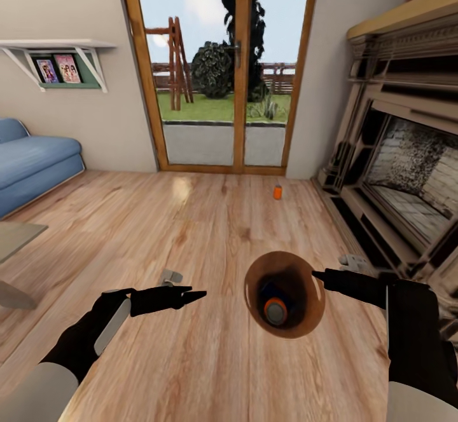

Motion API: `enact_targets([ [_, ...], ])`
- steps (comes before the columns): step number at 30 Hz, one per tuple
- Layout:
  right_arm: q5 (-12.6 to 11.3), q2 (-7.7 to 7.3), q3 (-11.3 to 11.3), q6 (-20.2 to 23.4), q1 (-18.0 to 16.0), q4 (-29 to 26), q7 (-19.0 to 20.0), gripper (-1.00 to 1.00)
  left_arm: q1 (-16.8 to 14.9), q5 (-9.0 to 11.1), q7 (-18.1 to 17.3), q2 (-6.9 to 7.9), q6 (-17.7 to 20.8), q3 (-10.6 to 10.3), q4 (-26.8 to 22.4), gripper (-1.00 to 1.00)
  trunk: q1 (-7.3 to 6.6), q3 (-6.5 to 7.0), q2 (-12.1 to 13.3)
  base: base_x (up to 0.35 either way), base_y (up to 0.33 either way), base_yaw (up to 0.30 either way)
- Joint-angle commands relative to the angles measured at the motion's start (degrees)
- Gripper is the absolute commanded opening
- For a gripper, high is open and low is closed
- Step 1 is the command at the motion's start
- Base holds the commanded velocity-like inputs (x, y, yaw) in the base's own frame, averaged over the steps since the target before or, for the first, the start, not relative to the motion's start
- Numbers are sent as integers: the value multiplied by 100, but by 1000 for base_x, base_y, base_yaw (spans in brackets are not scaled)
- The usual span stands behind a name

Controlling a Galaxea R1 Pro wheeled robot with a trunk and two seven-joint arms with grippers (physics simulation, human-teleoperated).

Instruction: Put the three can of soda from the living room inside the tash can in the kitchen.

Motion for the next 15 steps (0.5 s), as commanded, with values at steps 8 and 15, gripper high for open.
enact_targets([
  [8, -178, -6, -59, 86, -2, -3, 15, -100, 4, -18, -9, -1, 6, 10, 91, 100, -1, 1, 0, 339, 0, 0],
  [15, -180, -4, -69, 86, -2, -3, 15, -100, -2, -22, 0, -9, 6, 3, 94, 100, -1, 1, 0, 339, 0, 0],
])
